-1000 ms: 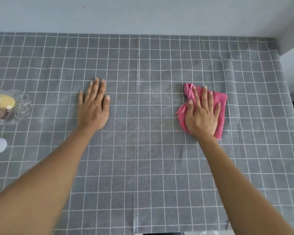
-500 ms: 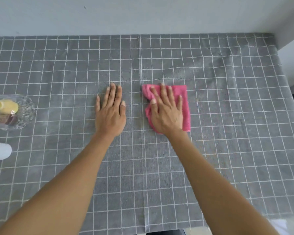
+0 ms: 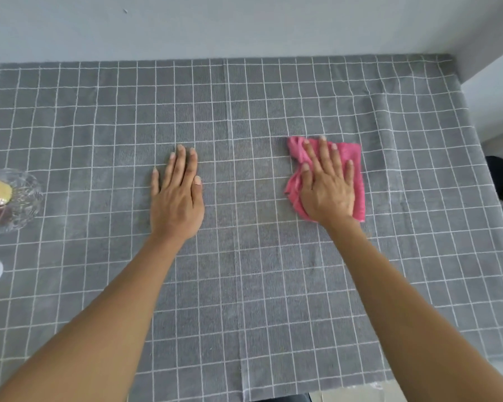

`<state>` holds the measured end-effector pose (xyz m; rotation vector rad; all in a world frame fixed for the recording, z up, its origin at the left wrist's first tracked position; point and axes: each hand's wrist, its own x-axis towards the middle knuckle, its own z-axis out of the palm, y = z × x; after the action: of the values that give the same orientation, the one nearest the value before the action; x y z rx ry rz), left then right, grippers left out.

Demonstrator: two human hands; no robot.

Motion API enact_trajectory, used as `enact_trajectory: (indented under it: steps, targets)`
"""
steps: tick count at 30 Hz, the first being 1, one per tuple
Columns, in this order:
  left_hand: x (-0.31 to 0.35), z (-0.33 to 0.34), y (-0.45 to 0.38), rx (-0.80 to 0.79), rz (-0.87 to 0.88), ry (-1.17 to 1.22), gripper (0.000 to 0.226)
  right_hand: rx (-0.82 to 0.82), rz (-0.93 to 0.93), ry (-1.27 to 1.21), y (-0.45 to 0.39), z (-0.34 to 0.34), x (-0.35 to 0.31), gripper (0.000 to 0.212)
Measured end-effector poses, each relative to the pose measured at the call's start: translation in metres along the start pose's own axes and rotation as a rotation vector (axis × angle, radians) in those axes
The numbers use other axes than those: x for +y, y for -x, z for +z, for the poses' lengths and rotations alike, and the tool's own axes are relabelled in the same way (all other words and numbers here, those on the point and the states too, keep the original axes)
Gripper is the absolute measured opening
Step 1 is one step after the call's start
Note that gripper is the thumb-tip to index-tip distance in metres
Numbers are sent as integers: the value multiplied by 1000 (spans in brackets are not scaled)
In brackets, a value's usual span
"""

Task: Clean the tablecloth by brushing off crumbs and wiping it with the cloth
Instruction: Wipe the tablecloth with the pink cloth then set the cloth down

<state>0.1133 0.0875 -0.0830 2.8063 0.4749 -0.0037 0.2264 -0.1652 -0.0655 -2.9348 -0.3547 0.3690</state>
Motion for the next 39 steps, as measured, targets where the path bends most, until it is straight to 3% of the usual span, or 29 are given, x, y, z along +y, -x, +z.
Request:
enact_trajectory:
  steps: [3, 9, 15, 18, 25, 31, 39]
  targets:
    - [-1, -1, 0, 4, -3, -6, 54, 16, 137, -20, -5, -7, 30, 52]
    - [1, 1, 1, 9, -22, -40, 55, 34, 147, -79, 0, -5, 13, 51]
    - [3, 0, 0, 27, -23, -29, 54, -59, -250, -100, 47, 20, -88, 49]
    - [3, 0, 1, 27, -16, -16, 53, -53, -297, -120, 46, 24, -83, 49]
    - [1, 1, 1, 22, -10, -22, 53, 40, -21, -112, 21, 2, 0, 51]
    - [3, 0, 1, 27, -24, -28, 52, 27, 77, -120, 23, 4, -14, 50]
    - [4, -1, 0, 17, -28, -27, 53, -42, -184, -129, 57, 25, -97, 50]
